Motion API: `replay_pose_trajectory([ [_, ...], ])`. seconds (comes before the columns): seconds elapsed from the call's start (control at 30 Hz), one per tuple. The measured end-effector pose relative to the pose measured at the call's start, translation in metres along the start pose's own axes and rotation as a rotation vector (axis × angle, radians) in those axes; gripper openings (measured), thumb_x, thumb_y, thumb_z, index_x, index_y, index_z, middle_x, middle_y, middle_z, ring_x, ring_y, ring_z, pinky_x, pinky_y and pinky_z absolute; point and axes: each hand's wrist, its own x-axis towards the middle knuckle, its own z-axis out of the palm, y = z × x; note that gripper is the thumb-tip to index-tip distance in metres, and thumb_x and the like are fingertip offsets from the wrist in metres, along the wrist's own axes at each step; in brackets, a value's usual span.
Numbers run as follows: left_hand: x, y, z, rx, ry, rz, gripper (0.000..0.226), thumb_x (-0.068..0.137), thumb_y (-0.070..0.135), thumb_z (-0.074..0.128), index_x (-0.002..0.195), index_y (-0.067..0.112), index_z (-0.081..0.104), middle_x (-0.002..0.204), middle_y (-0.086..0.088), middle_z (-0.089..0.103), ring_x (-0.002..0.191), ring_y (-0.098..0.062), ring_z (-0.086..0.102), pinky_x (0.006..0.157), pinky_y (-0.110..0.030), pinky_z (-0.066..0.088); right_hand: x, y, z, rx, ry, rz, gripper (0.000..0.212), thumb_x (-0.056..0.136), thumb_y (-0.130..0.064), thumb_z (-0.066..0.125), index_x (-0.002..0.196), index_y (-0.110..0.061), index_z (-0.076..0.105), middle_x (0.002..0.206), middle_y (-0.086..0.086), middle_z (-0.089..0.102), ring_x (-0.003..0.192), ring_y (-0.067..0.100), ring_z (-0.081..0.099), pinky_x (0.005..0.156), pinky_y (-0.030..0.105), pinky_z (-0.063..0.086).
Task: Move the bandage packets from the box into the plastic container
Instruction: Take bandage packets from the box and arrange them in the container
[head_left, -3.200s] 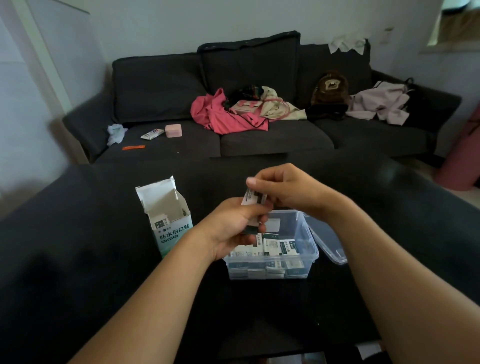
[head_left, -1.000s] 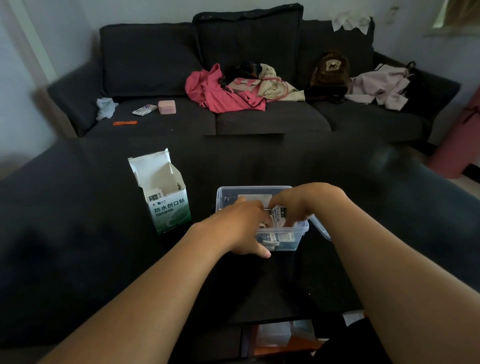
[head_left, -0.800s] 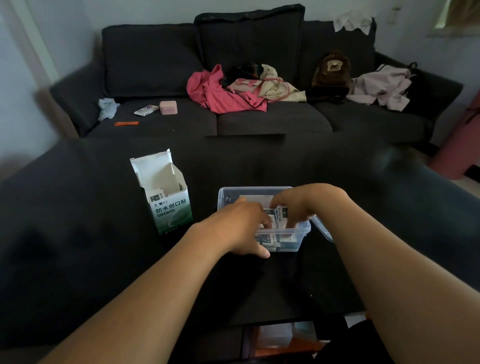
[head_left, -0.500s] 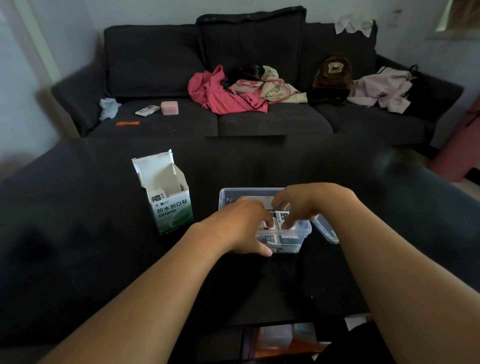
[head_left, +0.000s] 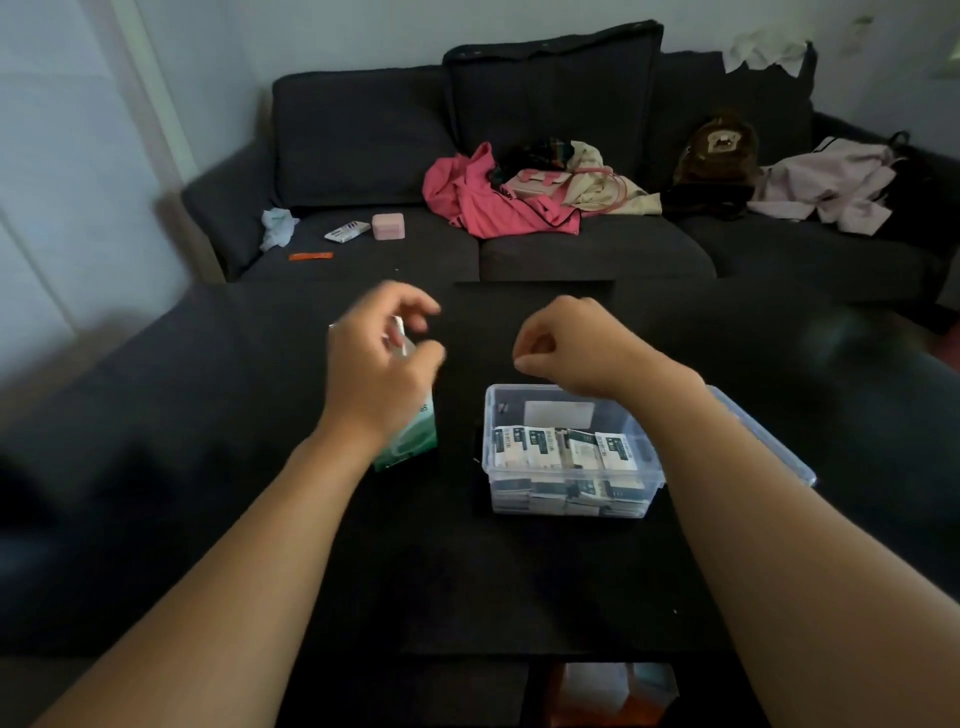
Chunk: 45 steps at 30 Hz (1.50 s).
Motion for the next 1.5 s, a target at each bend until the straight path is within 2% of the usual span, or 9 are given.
replay_pose_trajectory([
  [0.1, 0.004, -0.035, -0.035, 0.054, 0.219, -0.257, 0.069, 0.065, 0.009, 0.065, 0.131, 0.022, 0.053, 0.128, -0.003, 0.052, 0.113, -0.015, 0.05, 0.091, -0.03, 0.046, 0.006, -0.031, 0.017, 0.193, 0.0, -0.122, 0.015, 0.094, -0.016, 0.067, 0.101, -0.023, 0.078, 0.094, -0.01, 0.071, 0.079, 0.003, 0.067, 0.074, 0.02, 0.056],
  [0.2, -0.001, -0.074, -0.054, 0.114, -0.091, -0.59, 0.127, 0.059, 0.01, 0.083, 0.16, 0.026, 0.009, 0.163, -0.006, 0.024, 0.148, -0.025, 0.027, 0.118, -0.046, 0.033, 0.014, -0.056, 0.039, 0.278, -0.042, -0.188, 0.023, 0.097, -0.009, 0.059, 0.109, -0.019, 0.077, 0.104, -0.006, 0.074, 0.056, -0.006, 0.064, 0.054, 0.009, 0.05],
  [0.3, -0.016, -0.094, -0.048, 0.124, -0.372, -0.702, 0.147, 0.063, 0.007, 0.094, 0.159, 0.024, -0.017, 0.167, 0.0, 0.02, 0.152, -0.022, 0.024, 0.121, -0.04, 0.028, 0.022, -0.069, 0.057, 0.203, -0.083, -0.207, 0.027, 0.1, -0.013, 0.056, 0.121, -0.02, 0.071, 0.121, -0.003, 0.07, 0.054, -0.013, 0.055, 0.053, 0.005, 0.044],
  [0.43, -0.02, -0.111, -0.038, 0.072, -0.387, -0.578, 0.098, 0.062, 0.005, 0.092, 0.143, 0.024, 0.041, 0.135, 0.005, 0.06, 0.131, -0.02, 0.055, 0.109, -0.042, 0.046, 0.029, -0.077, 0.066, 0.171, -0.066, -0.181, 0.029, 0.097, -0.021, 0.062, 0.125, -0.024, 0.069, 0.126, -0.002, 0.068, 0.102, 0.012, 0.066, 0.092, 0.035, 0.056],
  [0.57, -0.015, -0.102, -0.039, 0.158, -0.28, -0.252, 0.064, 0.072, -0.008, 0.077, 0.117, 0.031, 0.054, 0.114, 0.007, 0.064, 0.108, -0.009, 0.062, 0.09, -0.022, 0.05, 0.031, -0.076, 0.056, 0.044, -0.141, -0.155, 0.054, 0.09, -0.008, 0.062, 0.138, -0.031, 0.058, 0.137, 0.003, 0.059, 0.117, 0.025, 0.06, 0.093, 0.034, 0.053],
  [0.87, -0.003, -0.093, -0.045, 0.266, -0.061, 0.048, 0.063, 0.075, -0.012, 0.073, 0.131, 0.013, 0.057, 0.129, -0.004, 0.06, 0.119, -0.017, 0.057, 0.099, -0.025, 0.044, 0.017, -0.093, 0.054, -0.014, -0.197, -0.224, 0.082, 0.086, -0.003, 0.065, 0.155, -0.029, 0.028, 0.116, 0.0, 0.052, 0.065, 0.005, 0.053, 0.055, 0.018, 0.047],
  [1.0, -0.002, -0.093, -0.045, 0.198, -0.113, 0.032, 0.061, 0.075, -0.011, 0.074, 0.122, 0.024, 0.057, 0.122, 0.002, 0.062, 0.114, -0.014, 0.061, 0.097, -0.035, 0.052, 0.018, -0.097, 0.058, -0.002, -0.337, -0.14, 0.074, 0.093, -0.008, 0.061, 0.156, -0.023, 0.026, 0.099, 0.006, 0.063, 0.062, 0.013, 0.071, 0.056, 0.024, 0.06],
  [1.27, -0.004, -0.091, -0.04, 0.189, -0.275, -0.019, 0.057, 0.074, -0.014, 0.068, 0.119, 0.02, 0.06, 0.118, 0.0, 0.062, 0.11, -0.016, 0.062, 0.093, -0.04, 0.054, 0.018, -0.099, 0.061, 0.087, -0.589, 0.033, 0.053, 0.099, -0.012, 0.06, 0.147, -0.017, 0.039, 0.081, 0.01, 0.067, 0.061, 0.014, 0.069, 0.064, 0.027, 0.06],
  [1.5, -0.002, -0.088, -0.031, 0.254, -0.315, -0.024, 0.051, 0.081, -0.008, 0.068, 0.125, 0.016, 0.059, 0.123, -0.001, 0.059, 0.112, -0.015, 0.057, 0.089, -0.018, 0.044, 0.025, -0.079, 0.065, 0.314, -0.528, 0.03, 0.064, 0.094, -0.001, 0.064, 0.15, -0.017, 0.035, 0.095, 0.013, 0.07, 0.068, 0.014, 0.073, 0.06, 0.025, 0.061],
])
